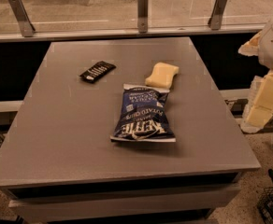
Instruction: Pick sponge
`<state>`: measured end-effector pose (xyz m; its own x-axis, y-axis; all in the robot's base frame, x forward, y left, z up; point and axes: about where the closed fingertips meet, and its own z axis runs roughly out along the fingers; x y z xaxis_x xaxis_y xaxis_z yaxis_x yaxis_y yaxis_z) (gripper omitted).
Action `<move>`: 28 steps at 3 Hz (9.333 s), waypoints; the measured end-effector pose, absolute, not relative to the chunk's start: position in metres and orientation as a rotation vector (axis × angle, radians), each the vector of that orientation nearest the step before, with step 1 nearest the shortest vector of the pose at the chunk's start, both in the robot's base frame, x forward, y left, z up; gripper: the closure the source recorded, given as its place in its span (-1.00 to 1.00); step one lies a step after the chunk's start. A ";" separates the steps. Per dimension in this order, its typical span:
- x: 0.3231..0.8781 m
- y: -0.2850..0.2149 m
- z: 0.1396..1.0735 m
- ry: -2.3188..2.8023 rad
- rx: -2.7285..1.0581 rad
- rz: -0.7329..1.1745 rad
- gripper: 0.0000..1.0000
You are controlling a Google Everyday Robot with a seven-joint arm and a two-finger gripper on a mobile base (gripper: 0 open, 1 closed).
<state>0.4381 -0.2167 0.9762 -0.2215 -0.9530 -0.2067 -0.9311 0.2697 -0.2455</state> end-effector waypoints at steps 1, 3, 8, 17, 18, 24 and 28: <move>0.438 -0.217 0.976 2.232 -1.725 -0.099 -1.00; 0.452 -0.199 0.982 2.163 -1.826 -0.136 -1.00; 0.518 -0.150 0.988 1.817 -2.253 -0.236 -1.00; 0.677 -0.102 0.918 0.875 -2.740 -0.136 -1.00; 0.683 -0.115 0.906 0.868 -2.774 -0.140 -1.00; 0.619 -0.085 0.833 0.576 -3.055 0.147 -0.63; 0.612 -0.076 0.829 0.543 -3.055 0.190 0.14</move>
Offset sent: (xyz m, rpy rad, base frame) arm 0.0053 0.0088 -0.0009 -0.0481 0.0051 0.0438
